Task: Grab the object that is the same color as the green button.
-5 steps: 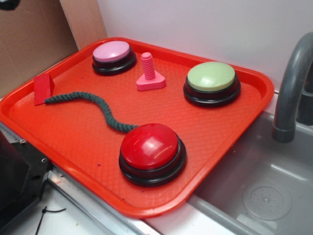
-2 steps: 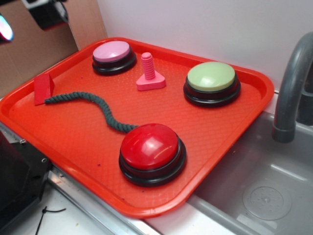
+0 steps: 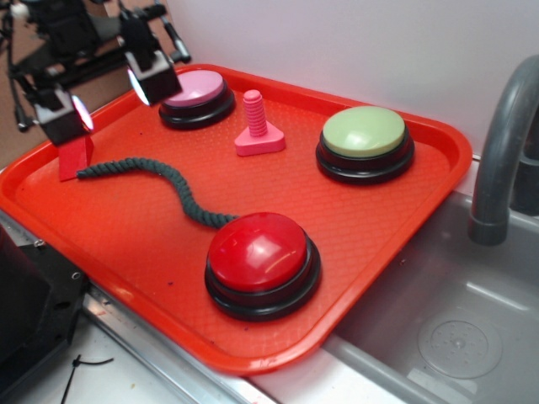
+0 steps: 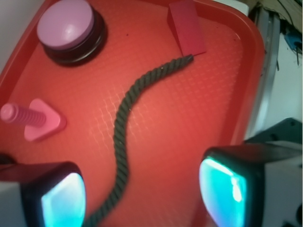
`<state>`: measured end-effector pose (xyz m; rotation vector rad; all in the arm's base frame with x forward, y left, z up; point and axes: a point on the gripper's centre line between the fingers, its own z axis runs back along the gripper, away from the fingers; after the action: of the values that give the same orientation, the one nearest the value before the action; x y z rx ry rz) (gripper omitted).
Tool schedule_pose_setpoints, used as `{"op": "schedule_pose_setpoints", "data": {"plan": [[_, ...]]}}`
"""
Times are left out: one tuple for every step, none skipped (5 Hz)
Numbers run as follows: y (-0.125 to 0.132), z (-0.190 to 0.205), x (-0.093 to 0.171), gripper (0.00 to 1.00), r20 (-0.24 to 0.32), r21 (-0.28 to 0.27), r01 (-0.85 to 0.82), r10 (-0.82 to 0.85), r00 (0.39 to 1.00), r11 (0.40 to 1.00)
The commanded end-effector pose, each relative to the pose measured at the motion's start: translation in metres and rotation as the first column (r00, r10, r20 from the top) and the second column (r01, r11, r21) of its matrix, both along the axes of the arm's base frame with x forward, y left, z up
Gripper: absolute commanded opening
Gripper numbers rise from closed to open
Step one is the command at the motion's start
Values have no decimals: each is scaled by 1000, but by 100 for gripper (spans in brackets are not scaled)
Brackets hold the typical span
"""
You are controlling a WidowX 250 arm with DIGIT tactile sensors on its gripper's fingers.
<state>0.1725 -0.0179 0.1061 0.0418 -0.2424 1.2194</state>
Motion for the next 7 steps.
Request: {"op": "schedule_pose_setpoints", "data": {"plan": [[-1,-37,8,100,-7,29,-153,153,988,988],[0,-54,12,100,-4,61,-187,188,982,980],[-3,-68,17,100,13,54,-168,168,986,984],[-6,-80,20,100,24,52,-150,149,989,987],[-7,-87,21,85,19,50,-135,134,991,990],[-7,-88,21,0,16,46,-127,126,992,991],[-7,-89,21,0,14,45,-127,126,992,991]]}}
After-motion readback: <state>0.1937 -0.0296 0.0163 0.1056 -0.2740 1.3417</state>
